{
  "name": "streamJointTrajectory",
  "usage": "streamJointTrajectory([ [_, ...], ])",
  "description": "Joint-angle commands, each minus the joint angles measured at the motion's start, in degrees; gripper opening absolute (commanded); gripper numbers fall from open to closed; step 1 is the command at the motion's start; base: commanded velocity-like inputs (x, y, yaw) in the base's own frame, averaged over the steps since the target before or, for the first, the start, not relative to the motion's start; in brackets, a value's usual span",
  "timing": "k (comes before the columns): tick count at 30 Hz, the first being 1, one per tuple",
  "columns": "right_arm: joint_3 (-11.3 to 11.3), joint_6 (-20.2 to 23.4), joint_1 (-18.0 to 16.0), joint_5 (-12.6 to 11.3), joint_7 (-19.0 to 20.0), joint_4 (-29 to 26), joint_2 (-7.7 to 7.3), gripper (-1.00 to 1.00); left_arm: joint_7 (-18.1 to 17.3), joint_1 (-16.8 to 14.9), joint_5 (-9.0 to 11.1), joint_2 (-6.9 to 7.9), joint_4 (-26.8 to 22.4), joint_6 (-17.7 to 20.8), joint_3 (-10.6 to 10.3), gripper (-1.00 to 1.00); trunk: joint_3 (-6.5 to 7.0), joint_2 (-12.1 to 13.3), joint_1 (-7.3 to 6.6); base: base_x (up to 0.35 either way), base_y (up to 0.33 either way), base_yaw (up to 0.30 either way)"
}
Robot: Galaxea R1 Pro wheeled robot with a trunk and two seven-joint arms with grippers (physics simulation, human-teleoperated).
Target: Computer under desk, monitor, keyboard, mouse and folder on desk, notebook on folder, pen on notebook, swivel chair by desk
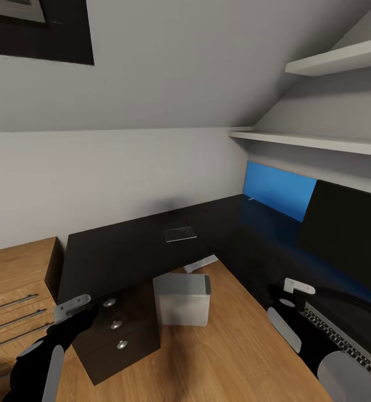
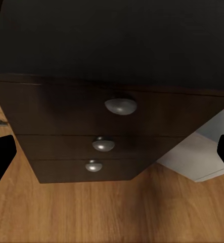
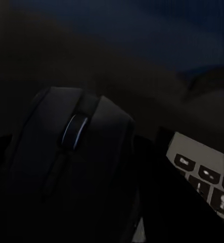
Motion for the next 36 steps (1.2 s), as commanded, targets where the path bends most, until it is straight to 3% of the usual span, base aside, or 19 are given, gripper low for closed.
streamJointTrajectory([
  [1, 0.33, 0.00, -0.49, -0.24, -0.44, 0.95, -0.06, -1.00, 0.19, -0.05, 0.45, -0.02, -0.05, 0.31, 0.09, 1.00, -0.07, -0.05, 0.00, 0.000, 0.000, 0.000],
  [12, 0.40, -3.43, -3.48, 1.25, 1.08, 9.53, 1.08, -1.00, 0.11, -0.05, 0.33, -0.05, 0.35, -0.05, 0.08, 1.00, -0.07, -0.05, 0.00, 0.038, 0.000, 0.000],
  [19, 0.36, -3.92, -6.06, 1.34, 6.84, 15.86, 1.18, -1.00, 0.04, -0.05, 0.39, 0.02, 0.41, 0.13, 0.07, 1.00, -0.07, -0.05, 0.00, 0.090, 0.000, 0.000],
  [22, 0.34, -3.89, -8.99, 1.10, 10.78, 22.20, 1.17, -1.00, 0.02, -0.05, 0.47, 0.02, 0.39, 0.31, 0.12, 1.00, -0.07, -0.05, 0.00, 0.008, 0.000, 0.000],
  [25, 0.33, -3.66, -10.25, 0.97, 12.29, 24.57, 1.14, -1.00, 0.02, -0.05, 0.55, 0.02, 0.22, 0.35, 0.15, 1.00, -0.07, -0.05, 0.00, 0.002, 0.000, 0.000],
  [31, 0.32, -3.27, -11.21, -3.69, 13.16, 25.91, 0.90, -1.00, 0.02, -0.05, 0.59, 0.02, 0.01, 0.33, 0.16, 1.00, -0.61, -1.25, 0.66, 0.000, 0.000, 0.000],
  [36, 0.28, -3.28, -11.65, -5.01, 13.26, 26.06, 0.82, -1.00, 0.06, -0.05, 0.59, -0.05, -0.02, 0.25, 0.11, 1.00, -1.51, -3.26, 1.76, 0.000, 0.000, 0.000],
])
